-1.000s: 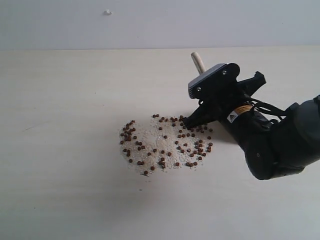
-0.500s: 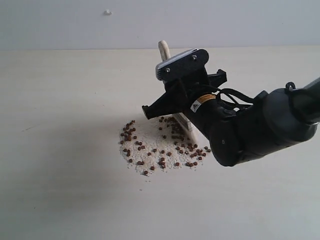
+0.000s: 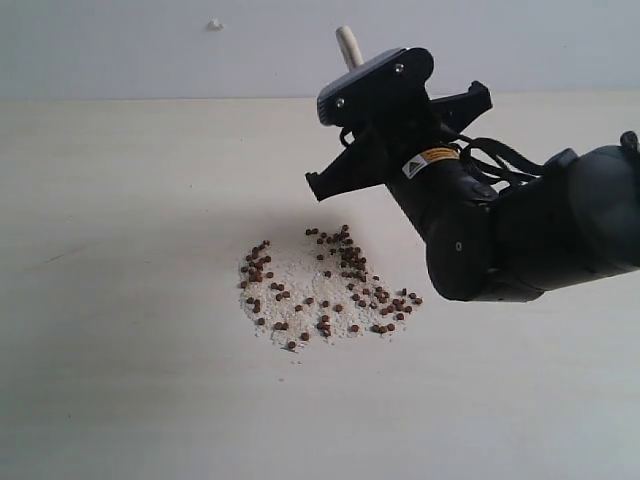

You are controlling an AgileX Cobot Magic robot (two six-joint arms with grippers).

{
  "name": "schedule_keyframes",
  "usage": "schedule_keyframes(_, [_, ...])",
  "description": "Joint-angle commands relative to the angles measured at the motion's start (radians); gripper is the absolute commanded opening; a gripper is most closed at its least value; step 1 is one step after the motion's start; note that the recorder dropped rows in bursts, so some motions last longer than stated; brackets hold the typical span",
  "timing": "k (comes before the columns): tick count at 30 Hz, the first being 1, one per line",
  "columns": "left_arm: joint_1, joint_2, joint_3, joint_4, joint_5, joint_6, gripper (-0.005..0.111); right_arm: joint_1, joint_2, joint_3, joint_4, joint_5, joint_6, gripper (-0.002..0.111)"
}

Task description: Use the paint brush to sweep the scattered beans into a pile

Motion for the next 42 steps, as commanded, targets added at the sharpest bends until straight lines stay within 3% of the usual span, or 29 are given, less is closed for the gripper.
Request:
schedule_keyframes(1, [-0.029, -0.006, 0.001, 0.004, -0.001, 0.004, 0.0, -0.047, 0.06, -0.005, -0.158, -0.045, -0.044, 0.0])
schedule_keyframes(9, [-0.031, -0.006, 0.001, 0.004, -0.001, 0.004, 0.0, -0.149, 0.159, -0.014, -0.538, -0.063, 0.219, 0.0])
schedule_keyframes(14, [-0.031, -0.006, 0.001, 0.004, -0.001, 0.004, 0.0, -0.149, 0.204, -0.067, -0.624, -0.045, 0.35, 0.0])
schedule_keyframes(19, [-0.031, -0.006, 0.001, 0.004, -0.001, 0.004, 0.0, -0.149, 0.218, -0.126, -0.82, 0.0, 0.635, 0.0])
schedule_keyframes(22, [-0.031, -0.006, 0.001, 0.004, -0.001, 0.004, 0.0, -0.149, 0.208, -0.135, -0.845, 0.003, 0.712, 0.0])
schedule_keyframes(26, [-0.031, -0.006, 0.001, 0.004, -0.001, 0.004, 0.0, -0.149, 0.168, -0.135, -0.828, 0.018, 0.67, 0.0])
schedule_keyframes(32, [-0.031, -0.006, 0.001, 0.004, -0.001, 0.004, 0.0, -0.149, 0.046, -0.135, -0.605, 0.163, 0.458, 0.0])
schedule_keyframes(36, [-0.031, -0.006, 0.001, 0.004, -0.001, 0.004, 0.0, -0.149, -0.035, -0.13, -0.2, 0.289, 0.139, 0.0])
schedule_keyframes(39, [-0.031, -0.006, 0.001, 0.004, -0.001, 0.004, 0.0, -0.149, -0.078, -0.092, 0.103, 0.267, -0.125, 0.0])
schedule_keyframes(42, [-0.031, -0.006, 0.001, 0.004, -0.001, 0.004, 0.0, -0.149, -0.092, -0.033, 0.307, 0.186, -0.258, 0.0])
